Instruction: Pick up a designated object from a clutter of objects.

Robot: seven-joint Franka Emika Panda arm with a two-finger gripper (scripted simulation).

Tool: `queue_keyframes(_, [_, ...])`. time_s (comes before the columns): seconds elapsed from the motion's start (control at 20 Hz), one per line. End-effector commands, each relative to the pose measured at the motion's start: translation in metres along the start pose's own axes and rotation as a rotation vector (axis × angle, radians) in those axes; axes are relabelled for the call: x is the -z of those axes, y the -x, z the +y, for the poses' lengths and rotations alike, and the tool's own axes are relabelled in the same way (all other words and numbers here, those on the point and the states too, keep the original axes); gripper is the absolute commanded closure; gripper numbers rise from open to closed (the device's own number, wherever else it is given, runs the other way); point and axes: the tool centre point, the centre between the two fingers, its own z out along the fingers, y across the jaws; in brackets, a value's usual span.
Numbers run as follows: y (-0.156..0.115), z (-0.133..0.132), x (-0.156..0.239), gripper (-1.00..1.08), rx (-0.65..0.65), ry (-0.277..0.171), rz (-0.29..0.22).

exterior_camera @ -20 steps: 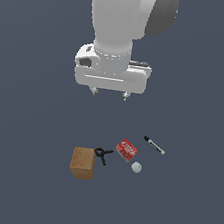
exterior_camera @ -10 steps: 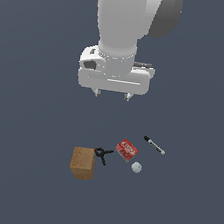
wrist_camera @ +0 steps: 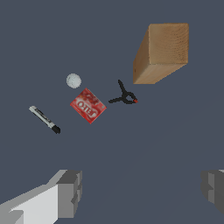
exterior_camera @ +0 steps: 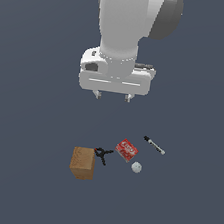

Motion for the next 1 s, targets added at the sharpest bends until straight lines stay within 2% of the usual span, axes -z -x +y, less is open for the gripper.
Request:
queue_keyframes(0.0, [-0.002,0.0,-0.003,-0.92,0.015,0.001,0.0])
queue_keyframes(0.45, [-0.018,0.004,-0.026,-0.92,0.143,0.011,0.002])
queue_keyframes(0.95, [-0.045,0.01,-0.074,-0.92,0.39,0.025,0.005])
